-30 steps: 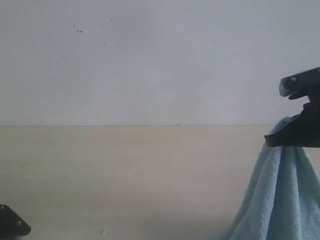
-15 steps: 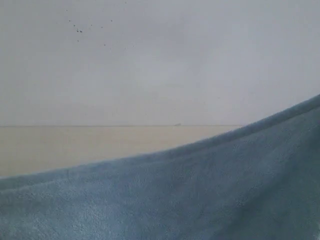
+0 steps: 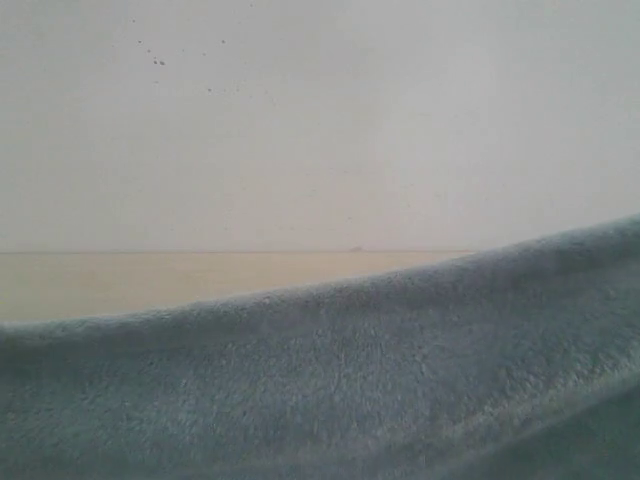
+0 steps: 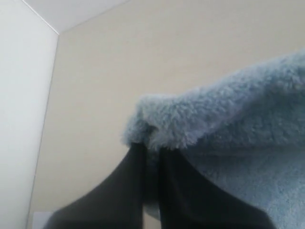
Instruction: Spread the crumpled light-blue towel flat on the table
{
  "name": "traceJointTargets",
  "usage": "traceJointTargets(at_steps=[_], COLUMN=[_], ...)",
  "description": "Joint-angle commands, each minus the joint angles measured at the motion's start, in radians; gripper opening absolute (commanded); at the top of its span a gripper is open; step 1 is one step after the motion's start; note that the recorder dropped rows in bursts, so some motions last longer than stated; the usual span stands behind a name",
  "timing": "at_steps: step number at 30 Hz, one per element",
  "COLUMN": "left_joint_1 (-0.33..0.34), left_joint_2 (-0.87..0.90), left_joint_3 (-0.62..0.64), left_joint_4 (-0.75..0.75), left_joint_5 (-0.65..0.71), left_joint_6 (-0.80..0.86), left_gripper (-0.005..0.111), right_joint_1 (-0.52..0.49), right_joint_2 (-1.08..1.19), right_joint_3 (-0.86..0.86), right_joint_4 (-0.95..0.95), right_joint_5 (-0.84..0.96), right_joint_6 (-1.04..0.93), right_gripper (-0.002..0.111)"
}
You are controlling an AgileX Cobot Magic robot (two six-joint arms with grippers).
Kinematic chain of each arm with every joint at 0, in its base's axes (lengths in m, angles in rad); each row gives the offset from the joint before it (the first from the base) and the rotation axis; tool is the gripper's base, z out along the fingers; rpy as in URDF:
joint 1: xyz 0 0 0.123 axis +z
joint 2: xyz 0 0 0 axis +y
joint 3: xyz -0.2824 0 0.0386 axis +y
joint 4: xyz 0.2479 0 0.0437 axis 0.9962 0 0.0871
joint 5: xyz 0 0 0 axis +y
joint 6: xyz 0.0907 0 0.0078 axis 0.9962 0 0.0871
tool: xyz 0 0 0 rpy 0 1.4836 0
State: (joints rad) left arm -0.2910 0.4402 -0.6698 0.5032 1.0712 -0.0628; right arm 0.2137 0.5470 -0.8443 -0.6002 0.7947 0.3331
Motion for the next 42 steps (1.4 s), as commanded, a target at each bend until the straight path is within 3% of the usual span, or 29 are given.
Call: traceJointTargets(at_steps=[1, 8, 12, 15, 21, 24, 27, 30, 37, 39, 42], left_joint_1=[0.001, -0.001, -0.001, 0.001, 0.001, 0.002, 0.041, 0.099, 0.13, 0.13, 0.13], left_joint_2=[-0.047, 0.013, 0.132, 0.214, 0.448, 0.586, 0.87, 1.105, 1.431, 1.498, 1.541], left_joint_3=[-0.089, -0.259, -0.194, -0.147, -0.048, -0.02, -0.026, -0.116, -0.438, -0.514, -0.569], left_joint_4=[-0.063, -0.122, -0.143, -0.106, 0.096, 0.166, 0.419, 0.64, 0.759, 0.776, 0.776], left_joint_5=[0.03, 0.032, 0.001, -0.058, -0.236, -0.346, -0.525, -0.598, -0.686, -0.701, -0.703], left_joint_6=[0.083, 0.156, 0.189, 0.161, -0.061, -0.159, -0.423, -0.654, -0.735, -0.777, -0.81], left_gripper=[0.004, 0.004, 0.004, 0.004, 0.004, 0.004, 0.004, 0.004, 0.004, 0.015, 0.043], right_joint_1=[0.053, 0.074, 0.182, 0.204, 0.196, 0.121, -0.054, -0.102, -0.104, -0.104, -0.104], right_joint_2=[-0.124, -0.186, -0.062, 0.028, 0.392, 0.607, 0.894, 1.112, 1.48, 1.554, 1.589], right_joint_3=[-0.005, -0.003, 0.131, 0.217, 0.275, 0.247, 0.092, -0.142, -0.555, -0.623, -0.669], right_joint_4=[-0.023, -0.056, -0.196, -0.303, -0.575, -0.632, -0.612, -0.612, -0.554, -0.537, -0.501], right_joint_5=[0.116, 0.175, 0.173, 0.088, -0.076, -0.194, -0.387, -0.428, -0.381, -0.36, -0.362], right_joint_6=[-0.044, -0.055, -0.049, 0.076, 0.412, 0.558, 0.603, 0.576, 0.459, 0.445, 0.419], right_gripper=[0.0, 0.0, 0.0, 0.0, 0.0, 0.0, 0.0, 0.0, 0.0, 0.0, 0.007])
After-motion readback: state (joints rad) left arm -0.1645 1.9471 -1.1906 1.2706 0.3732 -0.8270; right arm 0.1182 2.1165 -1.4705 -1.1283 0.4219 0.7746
